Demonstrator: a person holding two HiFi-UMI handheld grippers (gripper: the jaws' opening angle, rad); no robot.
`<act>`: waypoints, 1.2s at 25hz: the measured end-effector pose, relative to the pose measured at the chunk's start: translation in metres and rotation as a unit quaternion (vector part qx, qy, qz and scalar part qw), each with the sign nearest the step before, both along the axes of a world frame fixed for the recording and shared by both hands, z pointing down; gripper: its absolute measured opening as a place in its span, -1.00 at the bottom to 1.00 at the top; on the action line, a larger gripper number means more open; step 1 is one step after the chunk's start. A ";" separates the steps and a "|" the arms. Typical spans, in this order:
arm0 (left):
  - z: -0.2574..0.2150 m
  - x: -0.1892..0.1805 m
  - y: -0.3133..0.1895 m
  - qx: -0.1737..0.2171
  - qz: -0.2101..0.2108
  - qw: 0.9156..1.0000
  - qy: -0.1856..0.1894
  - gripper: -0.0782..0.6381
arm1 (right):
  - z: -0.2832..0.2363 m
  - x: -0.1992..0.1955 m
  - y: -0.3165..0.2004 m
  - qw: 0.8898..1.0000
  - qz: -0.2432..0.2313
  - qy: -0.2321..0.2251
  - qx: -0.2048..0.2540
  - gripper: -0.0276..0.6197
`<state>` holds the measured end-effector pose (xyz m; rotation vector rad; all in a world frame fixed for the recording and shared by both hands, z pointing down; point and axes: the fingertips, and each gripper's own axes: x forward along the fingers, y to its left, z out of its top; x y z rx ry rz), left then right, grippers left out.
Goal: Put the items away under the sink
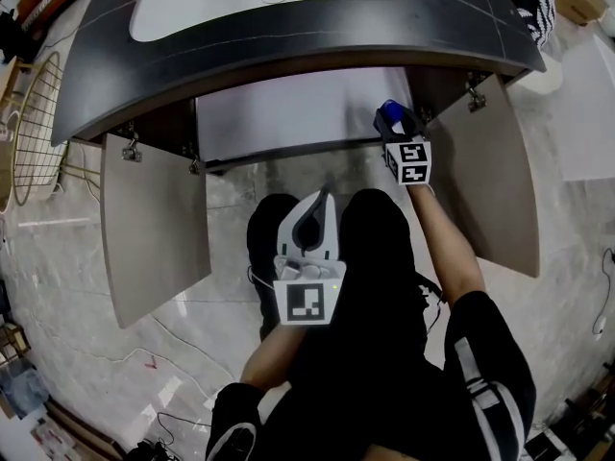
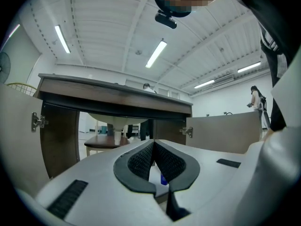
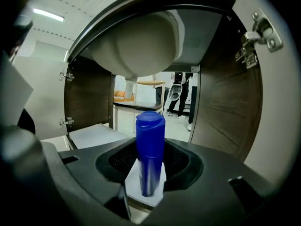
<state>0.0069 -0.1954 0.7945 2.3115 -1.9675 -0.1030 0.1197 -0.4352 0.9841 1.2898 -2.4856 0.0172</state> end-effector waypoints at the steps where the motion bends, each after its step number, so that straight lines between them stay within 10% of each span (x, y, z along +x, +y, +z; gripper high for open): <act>1: 0.001 -0.001 0.001 -0.001 -0.002 1.000 0.003 -0.74 | 0.007 -0.001 -0.004 1.000 -0.001 0.001 -0.002 -0.44; 30: 0.007 -0.011 -0.007 0.006 -0.001 1.000 0.005 -0.74 | 0.076 0.002 -0.028 0.998 0.023 0.001 -0.057 -0.32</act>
